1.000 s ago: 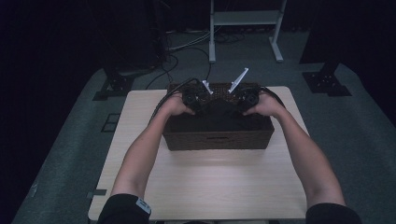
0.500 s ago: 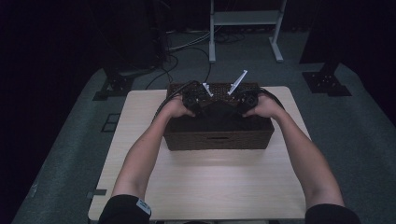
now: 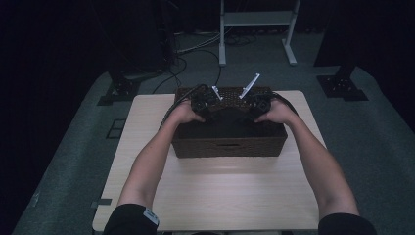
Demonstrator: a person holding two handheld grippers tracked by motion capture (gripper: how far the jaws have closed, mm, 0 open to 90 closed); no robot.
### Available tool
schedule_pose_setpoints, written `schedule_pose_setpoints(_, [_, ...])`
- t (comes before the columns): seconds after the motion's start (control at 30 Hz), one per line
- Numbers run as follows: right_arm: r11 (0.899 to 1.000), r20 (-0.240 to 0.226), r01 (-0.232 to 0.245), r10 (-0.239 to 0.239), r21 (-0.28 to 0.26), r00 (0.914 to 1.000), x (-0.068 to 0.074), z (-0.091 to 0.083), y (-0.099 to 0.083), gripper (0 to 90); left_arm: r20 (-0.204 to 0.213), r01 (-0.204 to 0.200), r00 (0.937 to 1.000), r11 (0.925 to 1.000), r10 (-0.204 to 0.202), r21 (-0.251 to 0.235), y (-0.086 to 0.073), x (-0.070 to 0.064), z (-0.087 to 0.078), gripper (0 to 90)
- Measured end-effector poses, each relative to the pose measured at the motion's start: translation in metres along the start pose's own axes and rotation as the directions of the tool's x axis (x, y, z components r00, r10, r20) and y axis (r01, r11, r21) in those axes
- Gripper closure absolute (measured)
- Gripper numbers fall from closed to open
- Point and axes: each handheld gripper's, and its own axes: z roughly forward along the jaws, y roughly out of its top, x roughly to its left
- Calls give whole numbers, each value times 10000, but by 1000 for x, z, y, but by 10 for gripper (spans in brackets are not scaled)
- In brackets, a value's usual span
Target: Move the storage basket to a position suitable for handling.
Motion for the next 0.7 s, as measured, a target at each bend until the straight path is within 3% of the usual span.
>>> schedule_pose_setpoints(0.23, [9991,114,-283,287,-315,9995,-3,-4,-3,581,-143,188,9997,9996,-185,223,-1,-1,3,559])
schedule_pose_setpoints(0.4, [9985,99,-365,370,-414,9993,-4,-8,-6,547,-121,719,9973,9963,-725,-460,-10,2,-1,525])
schedule_pose_setpoints(0.5, [9985,84,-333,336,-424,9994,-3,-10,-8,535,-174,803,9966,9960,-810,-400,-12,2,-2,496])
schedule_pose_setpoints(0.7, [9964,179,-278,293,-796,9994,-1,-13,-13,461,-149,880,9959,9932,-893,-760,-12,-1,-11,449])
